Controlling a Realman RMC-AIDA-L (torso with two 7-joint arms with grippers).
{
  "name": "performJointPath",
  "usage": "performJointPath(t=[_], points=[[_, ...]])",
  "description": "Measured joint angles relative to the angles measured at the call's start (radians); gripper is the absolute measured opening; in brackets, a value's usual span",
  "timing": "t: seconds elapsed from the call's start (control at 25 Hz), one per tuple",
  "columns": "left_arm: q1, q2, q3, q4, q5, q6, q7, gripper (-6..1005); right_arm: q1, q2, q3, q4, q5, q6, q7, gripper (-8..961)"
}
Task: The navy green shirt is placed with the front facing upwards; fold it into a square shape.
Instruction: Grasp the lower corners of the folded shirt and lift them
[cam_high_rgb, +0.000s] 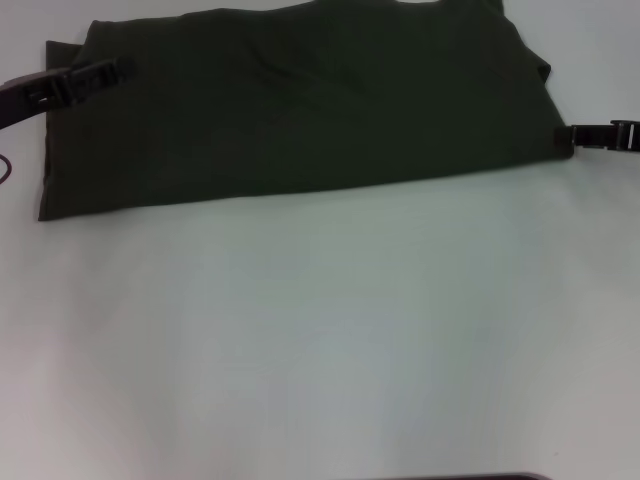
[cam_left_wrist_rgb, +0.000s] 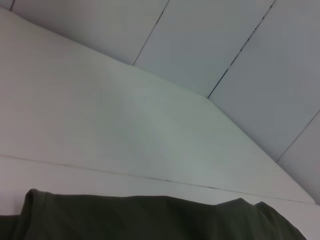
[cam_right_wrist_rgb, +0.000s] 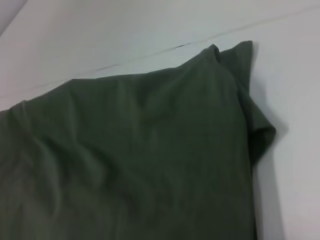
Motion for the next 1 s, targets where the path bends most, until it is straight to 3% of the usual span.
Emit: performJointPath(t=[1.0], points=[[-0.009,-0.002,0.000,0.002,0.000,-0.013,0.009,802,0.056,0.015,-0.005,0.093,0.006,0.106,-0.015,594]])
